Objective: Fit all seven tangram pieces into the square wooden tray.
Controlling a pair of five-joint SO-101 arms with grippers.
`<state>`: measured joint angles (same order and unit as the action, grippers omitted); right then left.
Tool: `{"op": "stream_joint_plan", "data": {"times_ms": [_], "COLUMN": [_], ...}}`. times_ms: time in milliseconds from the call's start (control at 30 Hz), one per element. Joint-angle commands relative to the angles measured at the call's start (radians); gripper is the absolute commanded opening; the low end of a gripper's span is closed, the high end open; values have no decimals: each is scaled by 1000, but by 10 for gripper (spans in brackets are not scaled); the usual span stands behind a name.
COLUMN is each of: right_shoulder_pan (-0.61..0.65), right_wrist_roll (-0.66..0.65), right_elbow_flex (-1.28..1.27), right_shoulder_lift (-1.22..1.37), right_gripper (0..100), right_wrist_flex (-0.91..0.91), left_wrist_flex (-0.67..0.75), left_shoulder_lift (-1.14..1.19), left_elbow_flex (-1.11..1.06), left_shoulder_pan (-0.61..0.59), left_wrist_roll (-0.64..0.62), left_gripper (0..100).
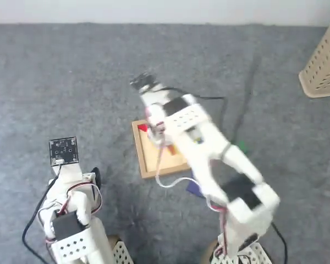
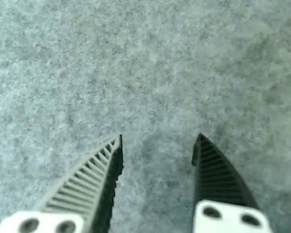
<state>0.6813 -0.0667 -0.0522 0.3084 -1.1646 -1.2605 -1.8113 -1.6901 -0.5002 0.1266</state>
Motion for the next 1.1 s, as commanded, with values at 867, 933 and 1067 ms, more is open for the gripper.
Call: {"op": "stream_joint_plan", "data": {"times_ms": [867, 933, 1067], "right_shoulder_pan": [-134, -147, -88], "right_wrist_roll": [97, 97, 86], "right_elbow_flex": [83, -37, -341], "right_shoulder_lift": [-288, -325, -400], "right_gripper": [121, 87, 14], "right_wrist_flex": [-102, -16, 255], "left_wrist_flex": [-3, -3, -3], "left_shoulder_lift": [-11, -11, -11], "left_elbow_flex": [5, 5, 5], "left_shoulder_pan": [2, 2, 2], "left_wrist_roll": [-9, -9, -9], "left_gripper": [225, 225, 225]}}
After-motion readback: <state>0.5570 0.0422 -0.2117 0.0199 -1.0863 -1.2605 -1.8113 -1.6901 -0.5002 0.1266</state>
